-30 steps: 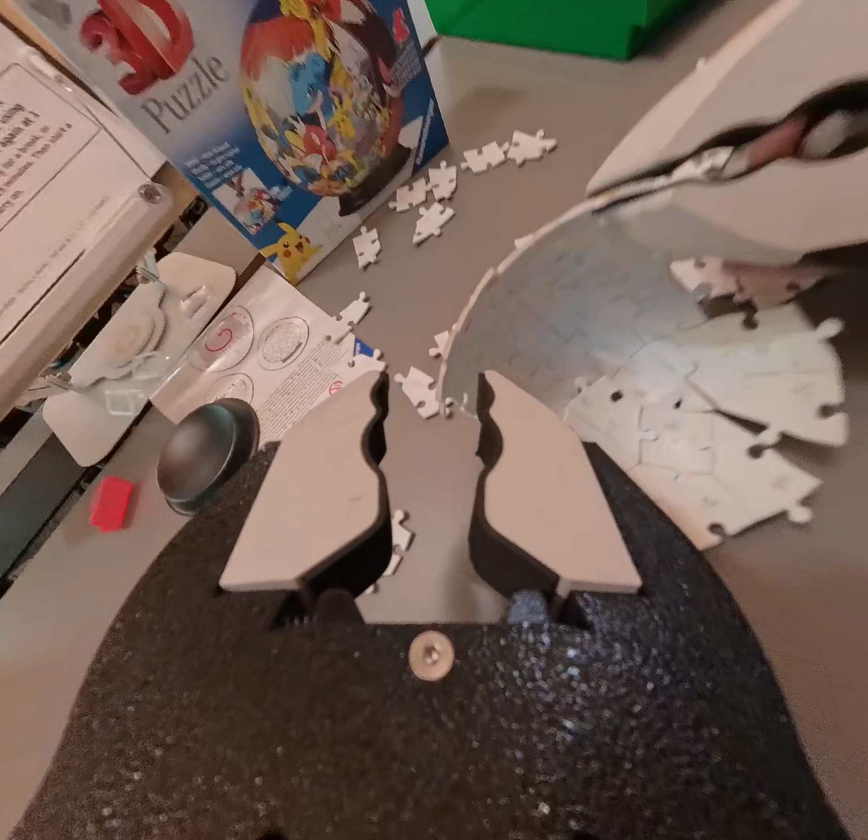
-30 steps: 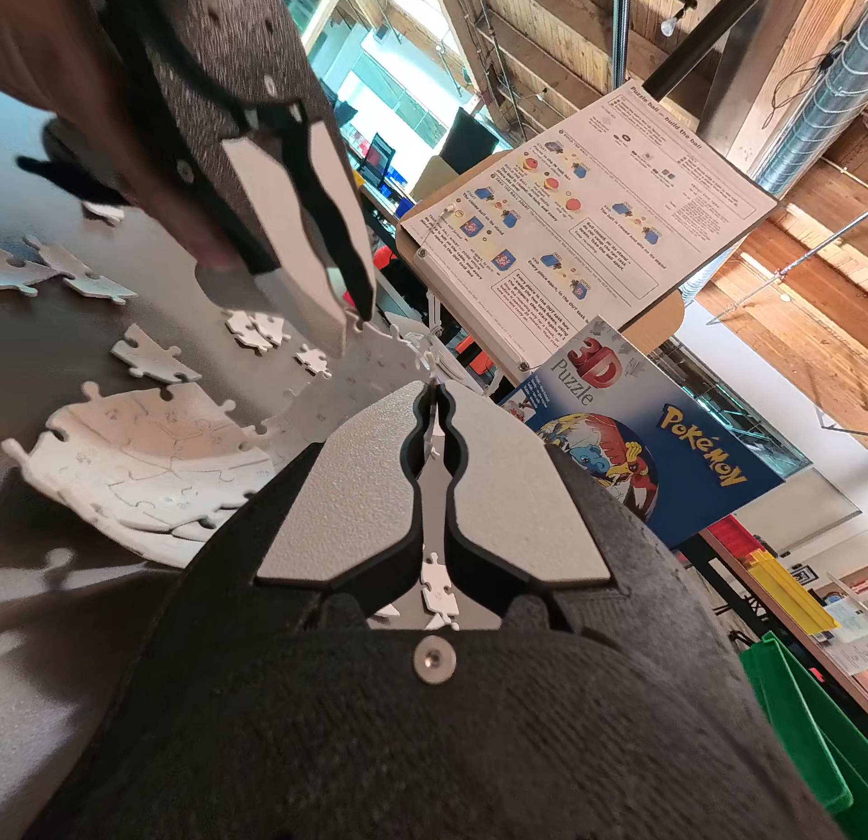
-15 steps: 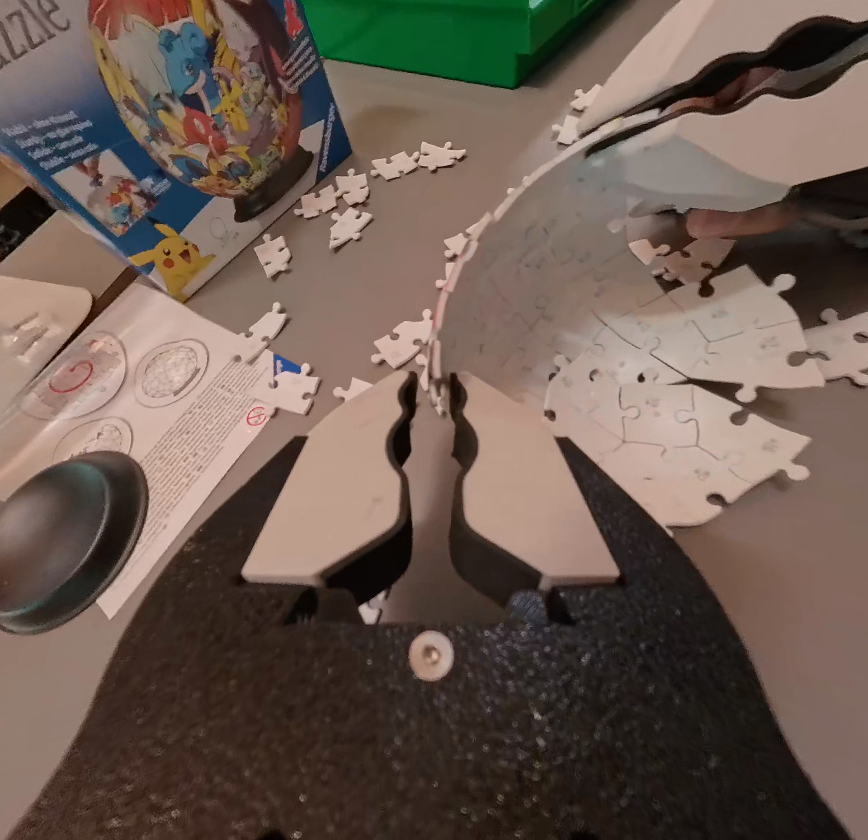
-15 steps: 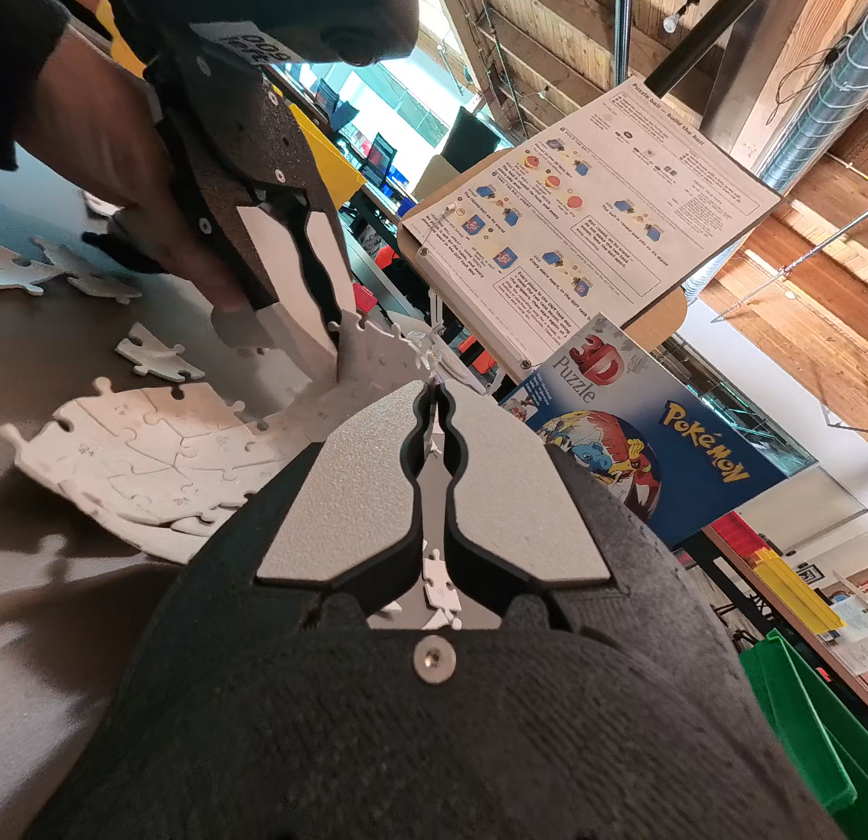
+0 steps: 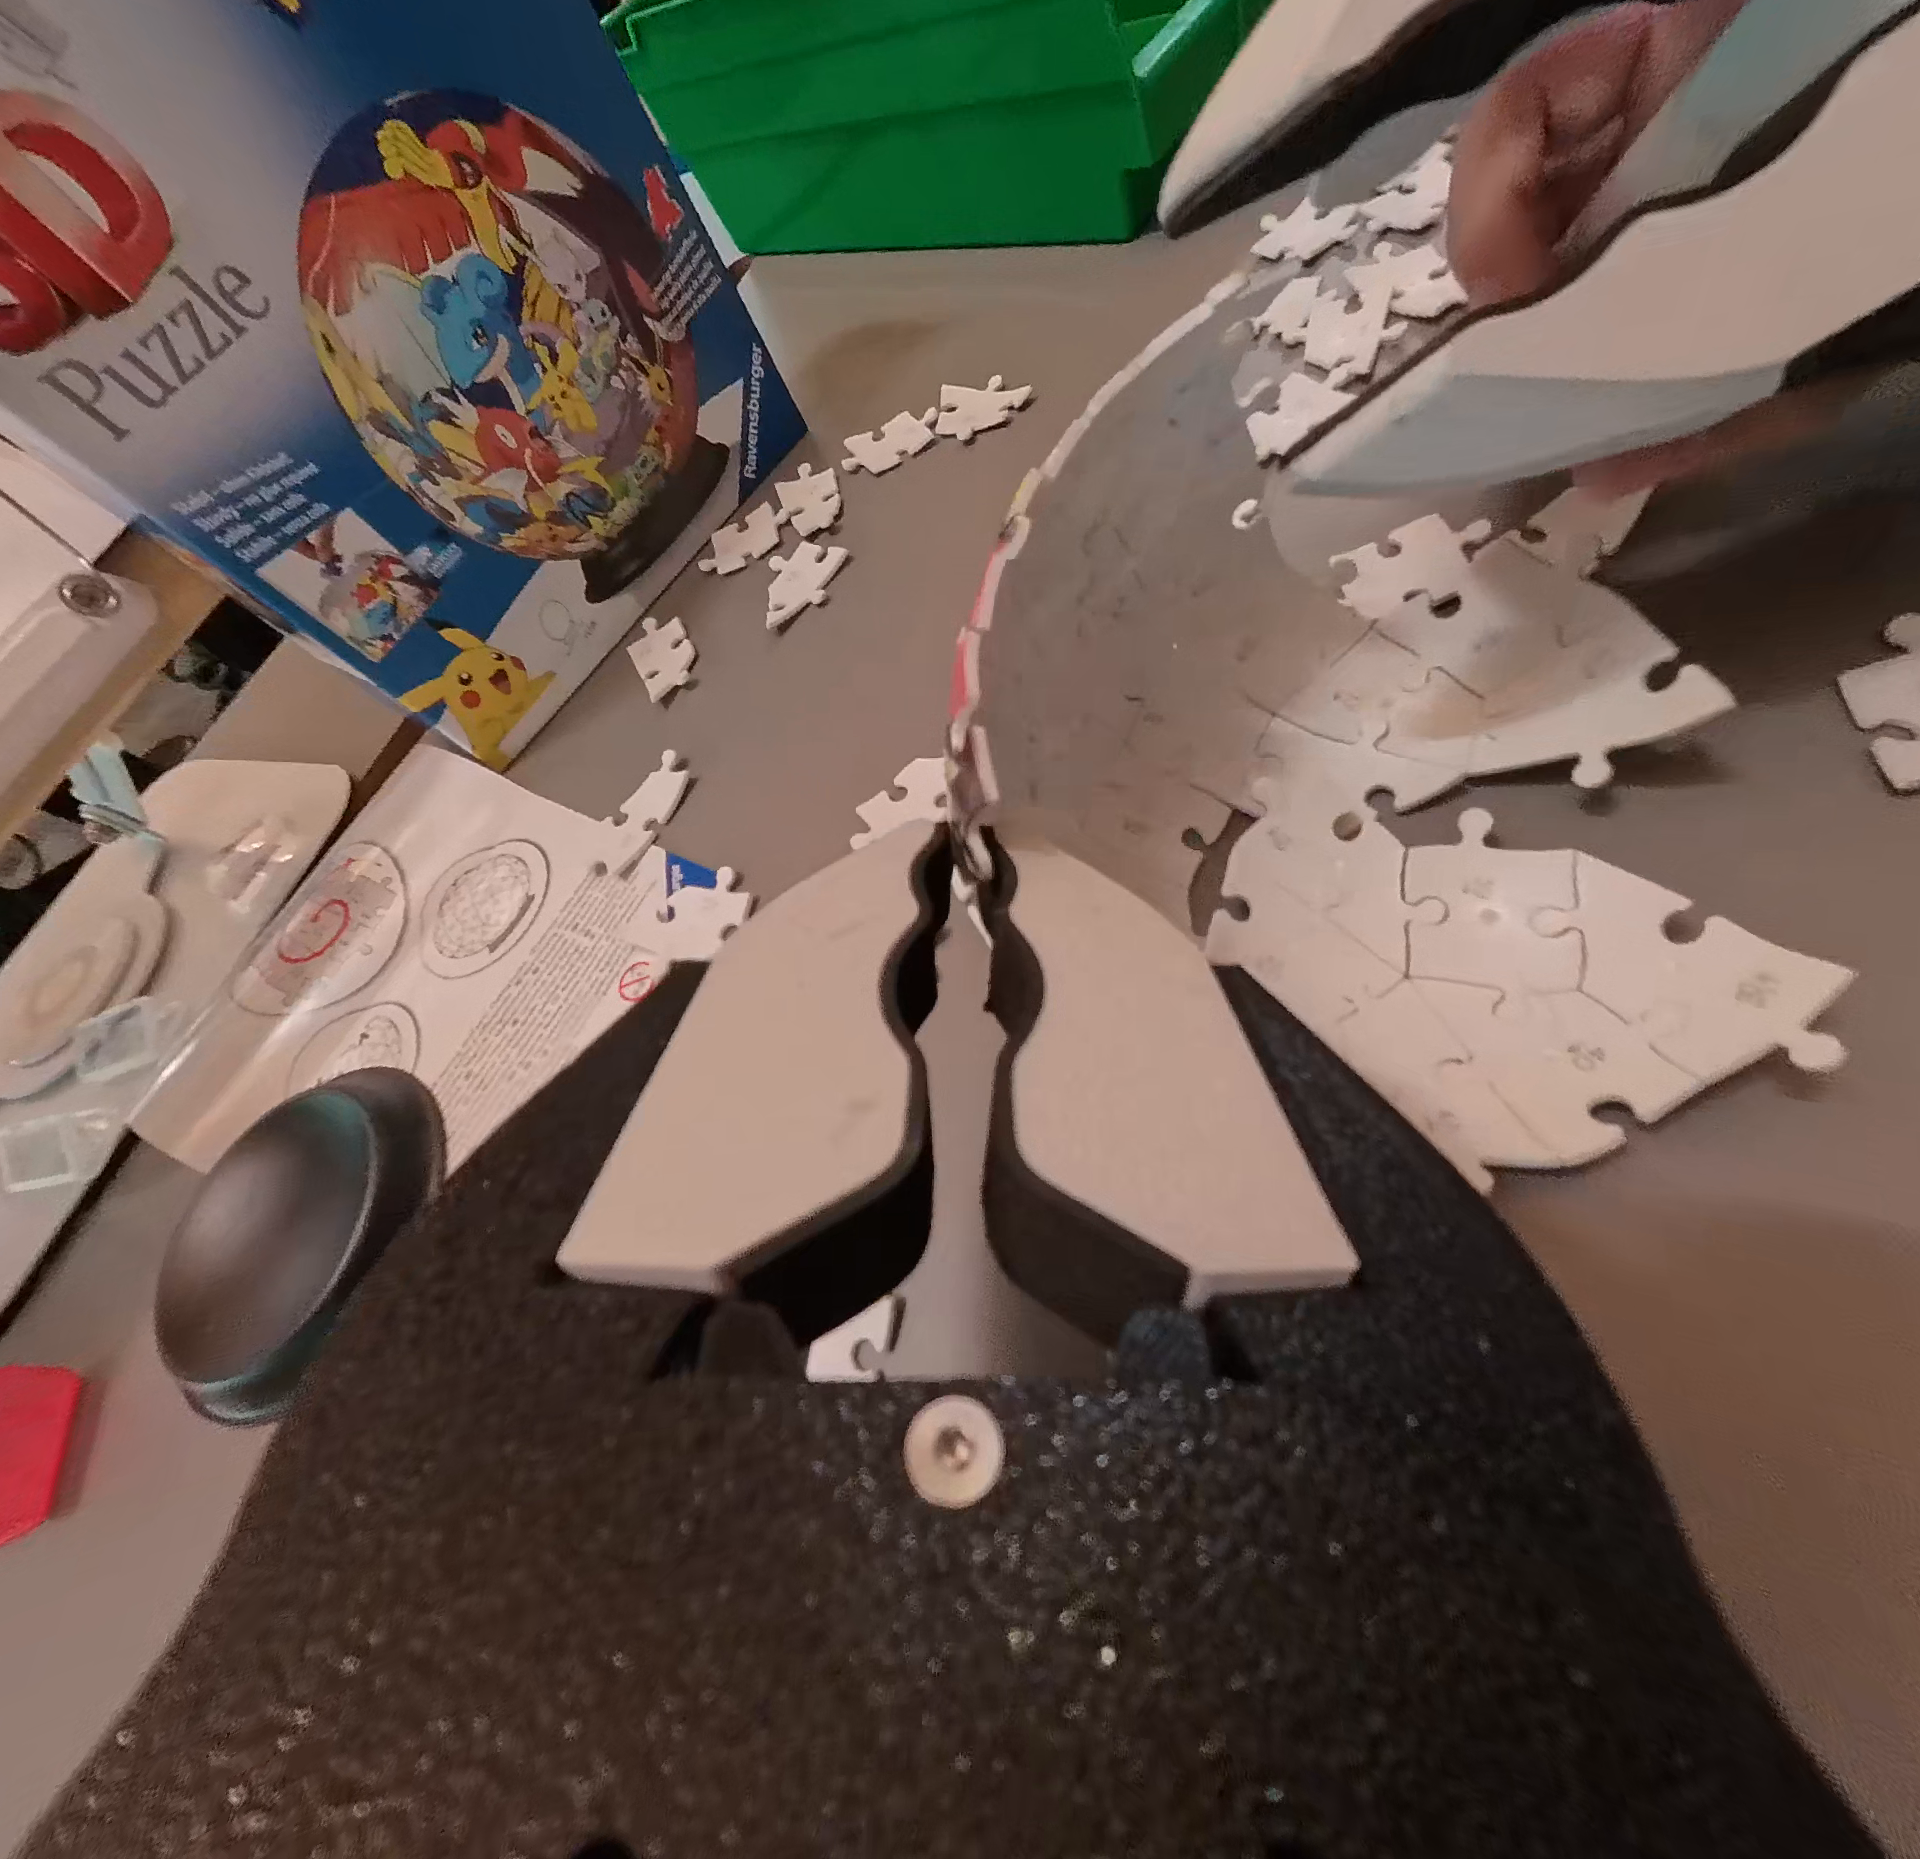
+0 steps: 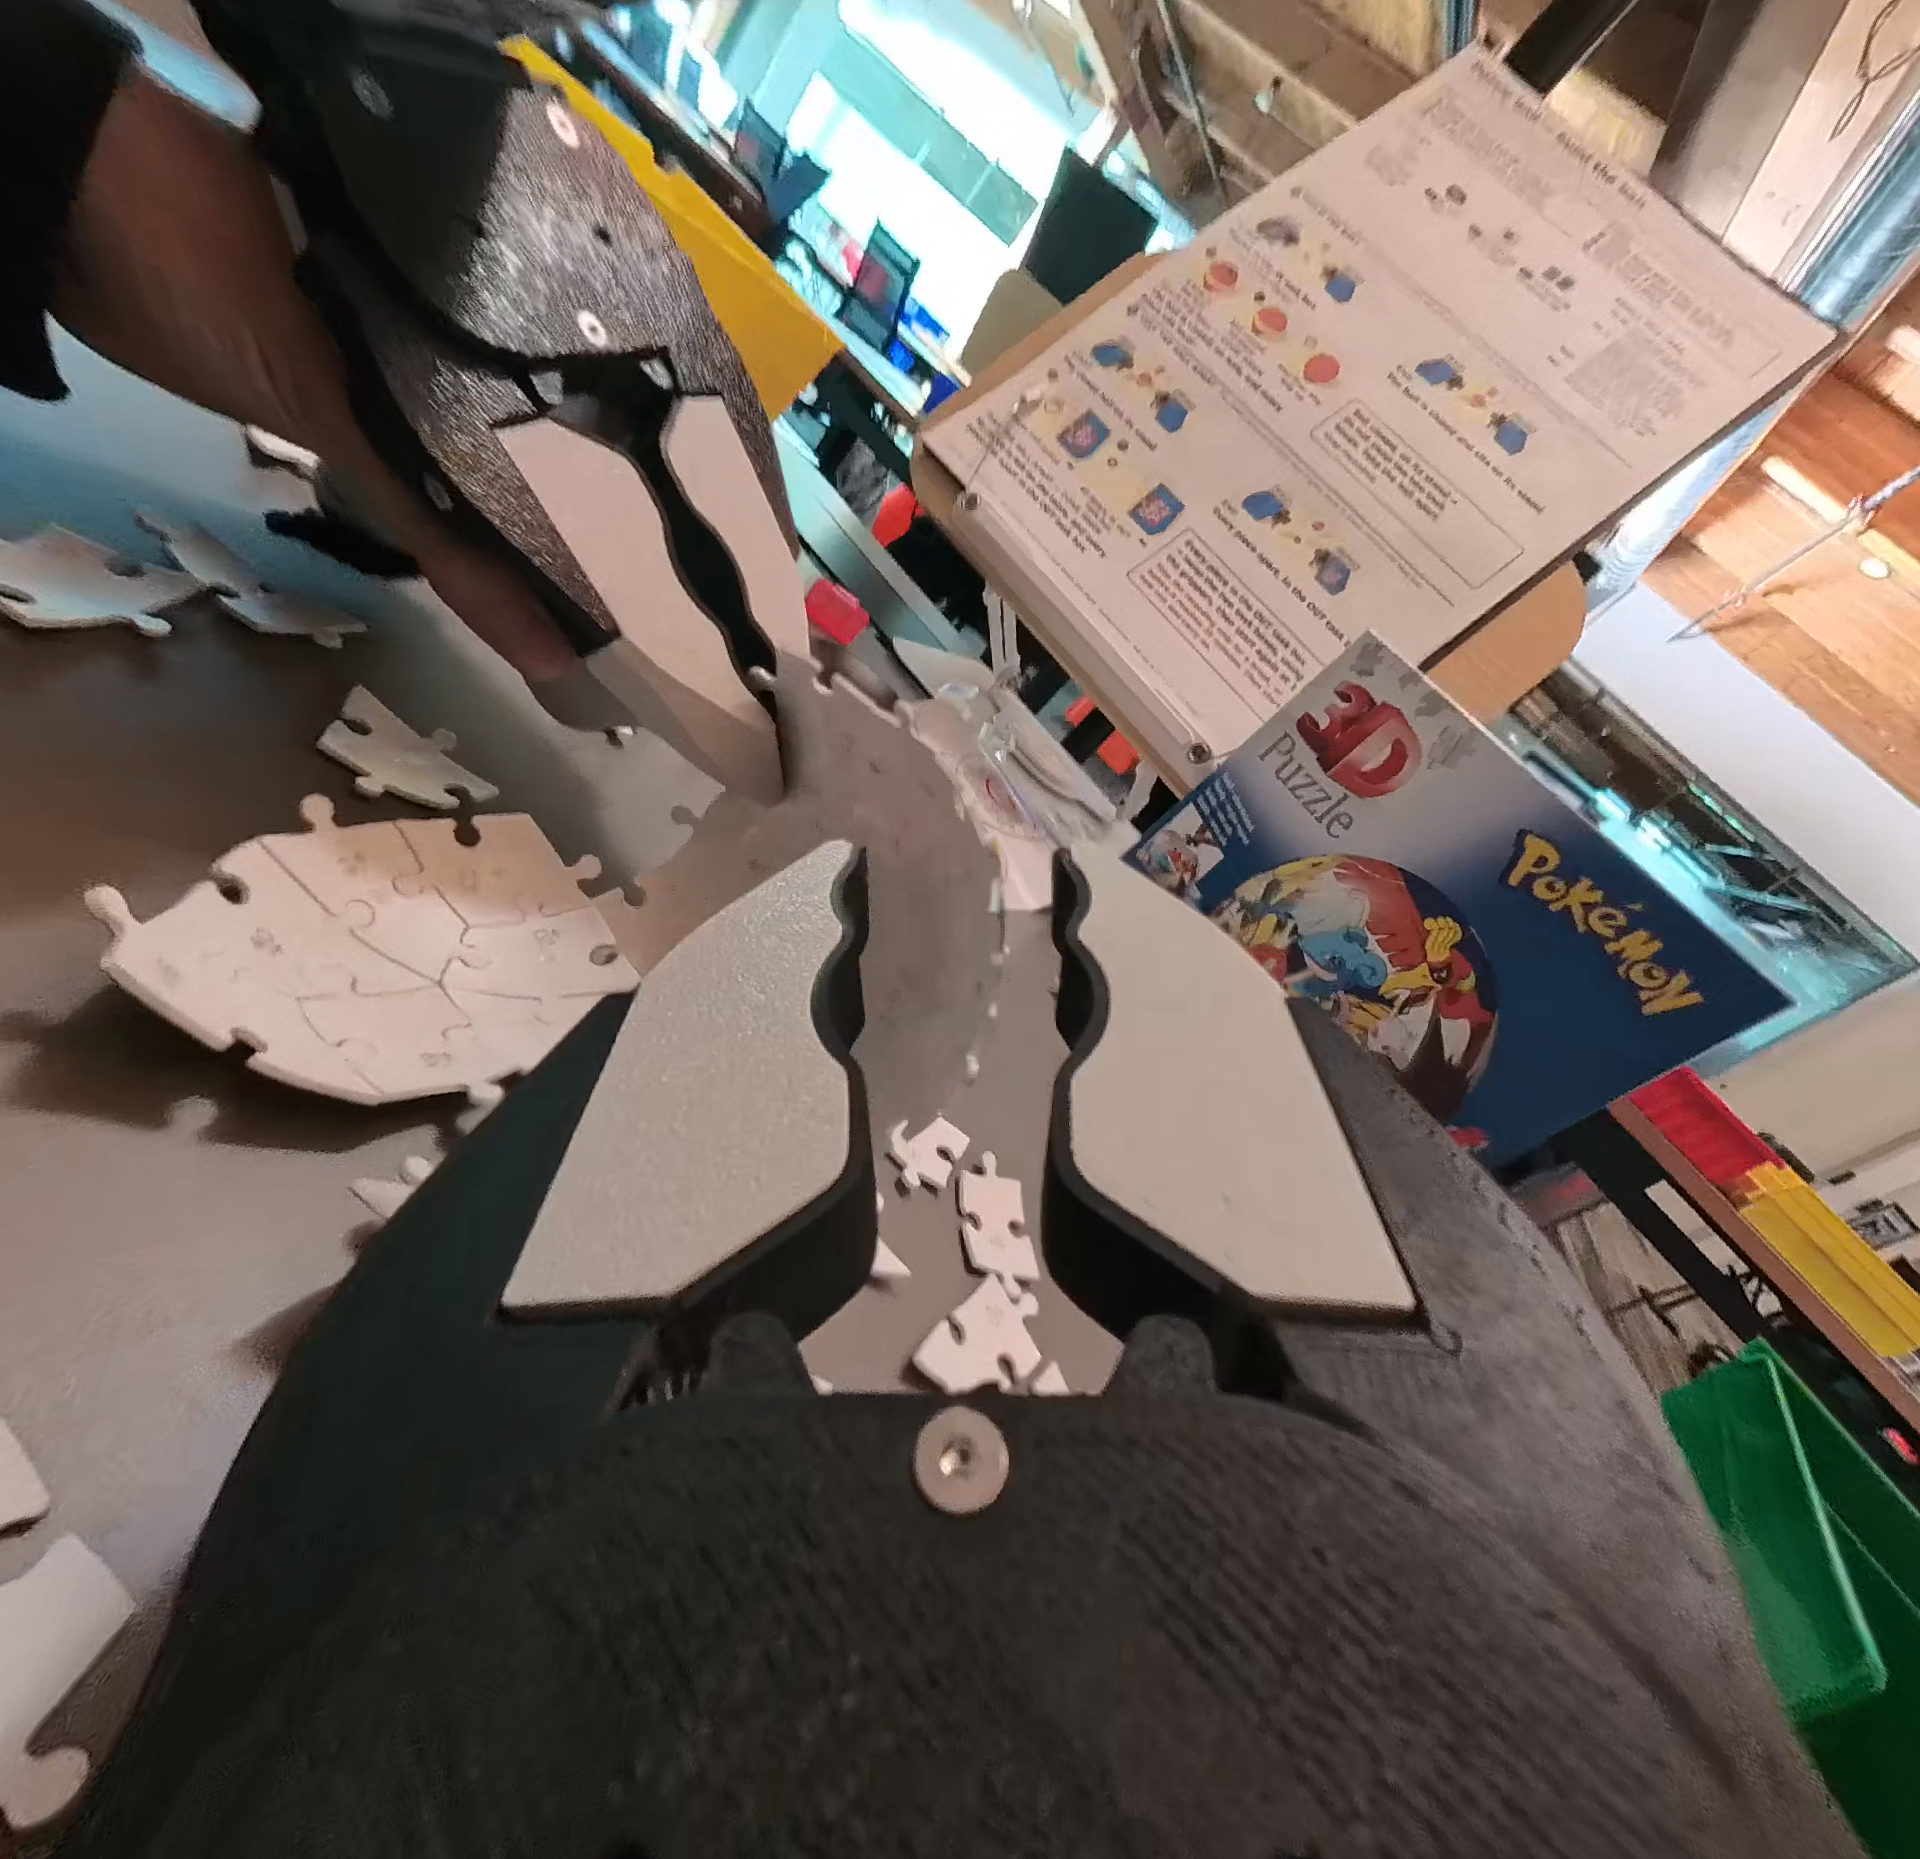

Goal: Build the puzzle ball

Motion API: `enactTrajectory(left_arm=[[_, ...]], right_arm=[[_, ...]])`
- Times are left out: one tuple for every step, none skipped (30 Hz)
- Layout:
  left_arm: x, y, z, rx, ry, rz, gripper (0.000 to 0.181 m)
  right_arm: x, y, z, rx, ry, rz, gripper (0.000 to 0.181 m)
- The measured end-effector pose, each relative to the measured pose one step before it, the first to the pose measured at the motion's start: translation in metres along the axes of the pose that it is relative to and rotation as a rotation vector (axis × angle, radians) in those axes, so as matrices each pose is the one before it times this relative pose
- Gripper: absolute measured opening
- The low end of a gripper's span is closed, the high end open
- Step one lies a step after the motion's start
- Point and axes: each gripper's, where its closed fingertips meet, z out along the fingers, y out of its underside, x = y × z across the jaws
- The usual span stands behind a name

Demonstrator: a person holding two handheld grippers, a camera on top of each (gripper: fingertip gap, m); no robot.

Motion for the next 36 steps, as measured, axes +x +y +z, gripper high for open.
enactTrajectory(left_arm=[[0.00002,0.00005,-0.00036,-0.0042,-0.005,0.0121,0.004],[0.00003,0.00001,-0.00025,-0.0019,-0.0021,0.0091,0.004],[-0.00002,0.00002,-0.00031,0.0004,0.0001,0.0076,0.004],[-0.00027,0.0002,-0.00012,0.0009,-0.0002,0.0041,0.004],[-0.00055,0.00058,0.00008,-0.0018,-0.0021,0.0013,0.004],[-0.00039,0.00068,0.00005,-0.0021,-0.0016,0.0017,0.005],[-0.00007,0.00018,0.00002,0.0003,0.0013,0.0006,0.005],[-0.00003,-0.00007,0.00001,0.0006,0.0029,-0.0011,0.005],[-0.00003,0.00005,0.00006,-0.0007,0.0025,0.0008,0.005],[-0.00018,0.00009,0.00009,-0.0015,0.001,0.0042,0.005],[-0.0002,0.0,-0.00012,-0.0017,-0.0002,0.0054,0.005],[-0.00011,0.00007,-0.00002,-0.0021,-0.0005,0.0045,0.005],[-0.00008,0.00001,-0.00015,-0.0008,0.0004,0.0025,0.005],[0.00002,-0.0002,-0.00004,0.0008,0.0003,0.0009,0.005],[-0.00012,0.00021,-0.00008,-0.0011,-0.0012,0.0013,0.005],[-0.00015,0.00051,-0.00013,-0.0022,-0.0016,0.0033,0.005],[-0.00011,0.00013,-0.00004,0.0011,-0.0003,0.0022,0.005],[-0.00017,-0.00016,-0.00007,0.002,-0.0006,-0.0018,0.005],[-0.00032,-0.00028,-0.00004,0.0009,-0.0021,-0.004,0.005],[-0.00044,-0.00006,0.00001,-0.0025,-0.0035,-0.0028,0.005],[-0.0005,-0.00039,0.0,-0.0023,-0.0067,-0.002,0.005],[-0.00065,-0.00089,-0.00042,-0.0011,-0.0113,-0.0016,0.005],[-0.00087,-0.00084,-0.00091,-0.0026,-0.0146,-0.0016,0.005],[-0.00021,-0.00112,-0.00188,-0.0031,-0.0134,-0.0026,0.011],[-0.00032,-0.00147,-0.0033,-0.0017,-0.0186,-0.0048,0.017],[-0.00077,-0.00163,-0.00485,-0.0001,-0.0275,-0.0035,0.021],[-0.00119,-0.00201,-0.00619,0.0023,-0.0369,0.004,0.025],[-0.00148,-0.00267,-0.00712,0.0046,-0.0453,0.015,0.025],[-0.0006,-0.0036,-0.00769,0.0066,-0.045,0.0248,0.025],[0.00263,-0.00443,-0.00725,0.0087,-0.0272,0.0313,0.024],[0.00837,-0.00512,-0.00585,0.0103,0.0096,0.0326,0.022],[0.01406,-0.00496,-0.00337,0.0056,0.0472,0.0266,0.018],[0.01585,-0.00336,-0.00029,-0.009,0.0617,0.0138,0.019],[0.01232,-0.00116,0.00263,-0.0258,0.0448,-0.0002,0.023],[0.00697,0.00037,0.00418,-0.0318,0.0192,-0.0083,0.024],[0.00284,0.00115,0.00478,-0.0284,0.0008,-0.0081,0.024]], right_arm=[[0.00079,0.0022,0.00048,-0.0255,-0.0098,0.0015,0.035],[0.00082,0.00208,0.00077,-0.0231,-0.01,0.0055,0.036],[0.00165,0.00197,0.00079,-0.0198,-0.0036,0.003,0.037],[0.00211,0.00129,0.00067,-0.0145,0.0001,-0.0031,0.037],[0.00237,0.00076,0.00038,-0.0121,0.0013,-0.0066,0.036],[0.00191,0.00022,0.00041,-0.0102,-0.0029,-0.0082,0.032],[0.00018,-0.00058,0.00056,-0.0046,-0.0161,-0.0078,0.028],[-0.00176,-0.00099,0.00109,-0.0006,-0.0282,-0.0064,0.024],[-0.00251,-0.00097,0.00141,0.0007,-0.0306,-0.0114,0.019],[-0.00072,-0.00003,0.0015,-0.0049,-0.0143,-0.018,0.013],[0.00208,0.00129,0.00159,-0.0123,0.0075,-0.017,0.009],[0.00144,0.00176,0.00157,-0.0125,0.0047,-0.0126,0.008],[-0.00005,0.00136,0.00139,-0.0081,-0.0057,-0.0061,0.008],[-0.00135,0.00062,0.00128,-0.002,-0.0115,-0.0014,0.007],[-0.00129,0.00068,0.00121,-0.0012,-0.0076,-0.0013,0.006],[0.0001,0.00066,0.00113,-0.0016,0.0036,-0.0036,0.006],[0.00063,0.00015,0.00067,0.001,0.0041,-0.0072,0.006],[0.0015,-0.00042,0.00012,0.0024,0.0085,-0.0111,0.003],[0.00043,-0.00007,0.00019,-0.0003,0.0043,-0.0184,0.003],[0.00036,0.00033,0.00045,-0.002,0.0091,-0.0181,0.003],[0.0003,-0.00065,-0.00002,0.0044,0.0159,-0.0152,0.003],[0.00086,-0.00162,-0.00019,0.0106,0.0285,-0.0124,0.003],[0.00074,-0.00173,-0.00033,0.0107,0.0342,-0.0133,0.003],[0.00012,-0.00142,-0.00044,0.0087,0.0324,-0.0163,0.003],[-0.00044,-0.00087,-0.00033,0.0041,0.0264,-0.0142,0.003],[-0.00078,-0.00041,-0.00034,0.0013,0.0182,-0.0028,0.003],[-0.00063,0.00009,-0.00033,0.001,0.0114,0.0088,0.003],[0.00009,0.00026,-0.00049,0.0023,0.0073,0.0106,0.003],[0.00041,0.00031,-0.00065,0.0022,0.0018,0.0073,0.003],[0.00084,0.00099,-0.00058,-0.0022,0.0022,0.0035,0.003],[0.00046,0.00054,-0.00075,0.001,0.0008,0.0005,0.003],[0.00008,-0.00023,-0.00088,0.0058,0.001,0.0007,0.003],[-0.00027,-0.0007,-0.0008,0.0065,0.0,0.0052,0.003],[-0.00061,-0.00074,-0.00065,0.0055,-0.0034,0.0074,0.003],[-0.00046,-0.00086,-0.00054,0.0055,-0.0034,0.0039,0.003],[-0.00028,-0.00092,-0.00033,0.004,-0.002,-0.0007,0.003]])
